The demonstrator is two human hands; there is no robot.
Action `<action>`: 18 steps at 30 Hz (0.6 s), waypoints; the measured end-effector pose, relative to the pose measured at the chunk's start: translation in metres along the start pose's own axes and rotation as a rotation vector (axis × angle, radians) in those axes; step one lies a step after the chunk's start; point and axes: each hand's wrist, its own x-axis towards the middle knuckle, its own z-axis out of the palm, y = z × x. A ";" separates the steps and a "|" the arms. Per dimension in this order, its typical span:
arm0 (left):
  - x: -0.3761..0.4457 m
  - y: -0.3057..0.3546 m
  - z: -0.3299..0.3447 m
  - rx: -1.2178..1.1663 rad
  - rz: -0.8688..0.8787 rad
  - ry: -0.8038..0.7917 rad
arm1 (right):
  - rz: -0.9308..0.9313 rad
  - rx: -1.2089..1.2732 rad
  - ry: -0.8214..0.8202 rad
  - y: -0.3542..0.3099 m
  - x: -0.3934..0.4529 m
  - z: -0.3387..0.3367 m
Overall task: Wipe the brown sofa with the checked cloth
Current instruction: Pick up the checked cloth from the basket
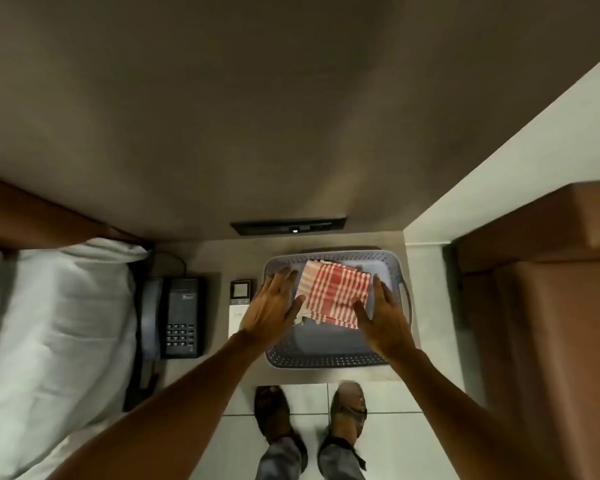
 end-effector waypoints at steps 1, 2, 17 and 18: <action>0.008 -0.005 0.014 -0.020 -0.002 0.006 | 0.019 0.033 0.019 0.006 0.010 0.011; 0.015 -0.009 0.025 -0.045 -0.026 0.007 | 0.046 0.057 0.026 0.012 0.017 0.019; 0.075 -0.006 0.108 -0.578 -0.630 0.092 | 0.342 0.350 0.150 0.018 0.070 0.063; 0.076 -0.007 0.108 -0.638 -0.672 0.066 | 0.348 0.341 0.126 0.017 0.070 0.062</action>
